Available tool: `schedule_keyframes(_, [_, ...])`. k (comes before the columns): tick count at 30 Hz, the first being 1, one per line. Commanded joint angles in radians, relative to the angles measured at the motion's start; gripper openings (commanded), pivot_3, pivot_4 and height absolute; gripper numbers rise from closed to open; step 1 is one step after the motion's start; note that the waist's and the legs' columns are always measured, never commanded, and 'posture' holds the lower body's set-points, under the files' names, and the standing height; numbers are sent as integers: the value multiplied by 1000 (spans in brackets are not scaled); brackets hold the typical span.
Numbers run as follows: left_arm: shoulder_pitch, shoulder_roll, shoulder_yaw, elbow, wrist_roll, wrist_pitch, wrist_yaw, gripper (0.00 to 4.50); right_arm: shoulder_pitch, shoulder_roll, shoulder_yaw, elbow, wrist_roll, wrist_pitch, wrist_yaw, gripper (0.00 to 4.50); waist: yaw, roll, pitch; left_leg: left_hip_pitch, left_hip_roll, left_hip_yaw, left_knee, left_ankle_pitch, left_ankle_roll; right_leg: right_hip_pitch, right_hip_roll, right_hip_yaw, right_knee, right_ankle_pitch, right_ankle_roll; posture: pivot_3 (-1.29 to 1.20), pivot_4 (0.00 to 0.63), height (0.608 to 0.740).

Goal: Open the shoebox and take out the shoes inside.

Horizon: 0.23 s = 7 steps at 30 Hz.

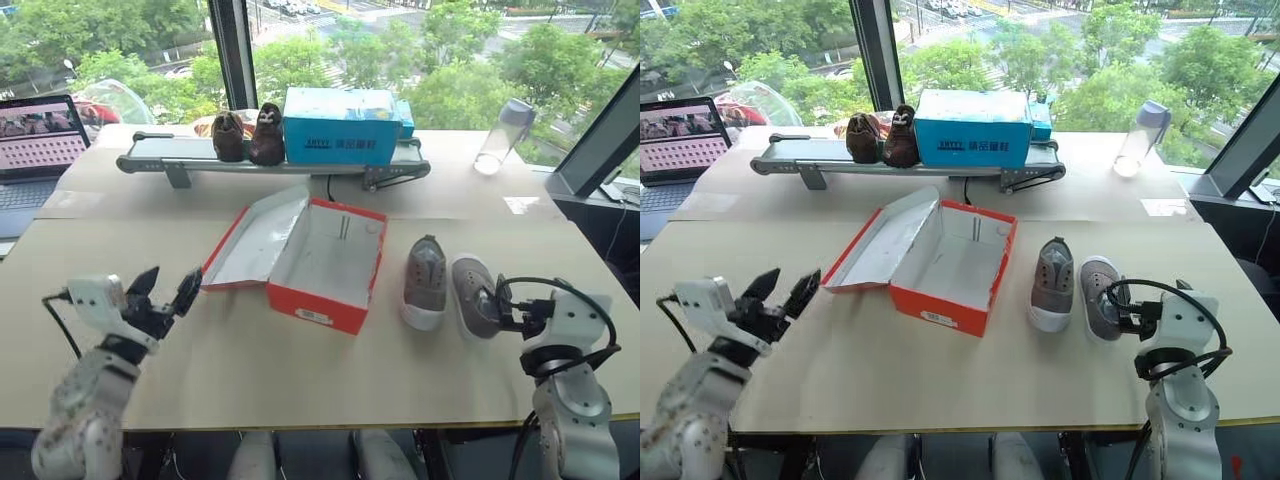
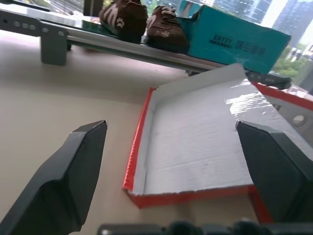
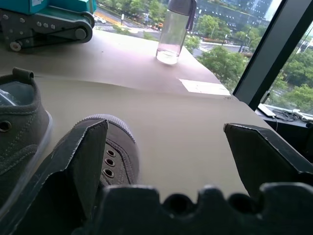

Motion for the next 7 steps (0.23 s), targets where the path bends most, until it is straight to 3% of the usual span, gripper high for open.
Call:
schedule_keyframes(1, [66, -47, -63, 4, 103, -147, 17, 4500, 27, 27, 55, -70, -8, -23, 1, 4475, 0, 0, 0, 0, 0, 0, 0, -2, -3, -1, 0, 0, 0, 0, -1, 0, 150, 740])
schedule_keyframes(7, [125, -91, -140, 92, 224, -351, 13, 4500, 65, 52, 114, -97, -37, -33, -8, 4475, -1, 2, -2, 0, 0, 0, -3, -4, -7, -1, 0, 0, -7, -1, -2, 0, 150, 740])
